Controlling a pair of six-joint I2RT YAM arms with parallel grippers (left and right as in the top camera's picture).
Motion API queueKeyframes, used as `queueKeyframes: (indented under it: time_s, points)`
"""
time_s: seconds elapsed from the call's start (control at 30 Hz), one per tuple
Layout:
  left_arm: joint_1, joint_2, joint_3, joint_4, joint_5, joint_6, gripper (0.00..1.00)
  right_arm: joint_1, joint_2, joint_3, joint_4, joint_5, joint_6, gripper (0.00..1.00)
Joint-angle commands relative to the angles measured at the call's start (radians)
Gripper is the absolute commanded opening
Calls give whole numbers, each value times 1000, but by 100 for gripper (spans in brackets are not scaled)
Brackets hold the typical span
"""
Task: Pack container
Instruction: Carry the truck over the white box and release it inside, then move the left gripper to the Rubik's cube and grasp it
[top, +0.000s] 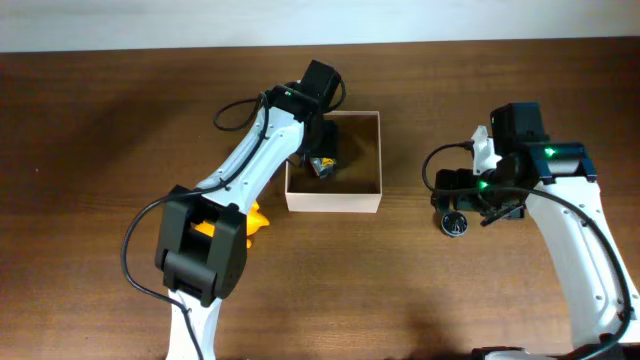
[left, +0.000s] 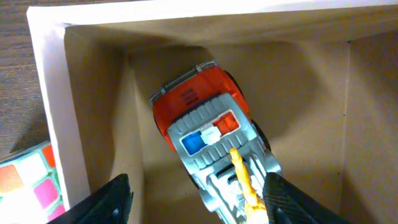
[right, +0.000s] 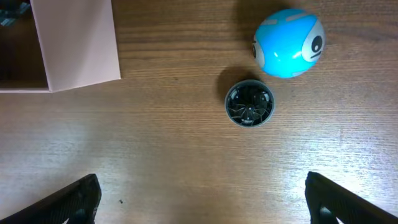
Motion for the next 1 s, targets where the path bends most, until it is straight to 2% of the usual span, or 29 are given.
queueKeyframes:
  time_s: [0.0,0.1,0.23,0.37,0.43,0.7,0.83,0.97]
  points:
    - [2,5,50,-32,5,-10,68,-4,-3,18,-6,29,0,99]
    - [0,5,130,-111,33,-10,68,-4,-3,18,-13,47,0,99]
    - [-11,5,168,-134,151,-10,47,-4,-3,18,-10,47,0,99]
    - [-40,20,167,-119,128,-10,25,-4,-3,18,-8,47,0,99]
    - [-55,34,165,-100,124,-11,20,-4,-3,18,-8,47,0,99]
    - [-116,132,164,-84,124,-47,20,-4,-3,18,-9,47,0,99]
    - [-126,176,164,-103,118,-47,13,-4,-3,18,-12,47,0,99]
    - [-121,178,164,-101,36,-48,12,-4,-3,18,-13,47,0,99]
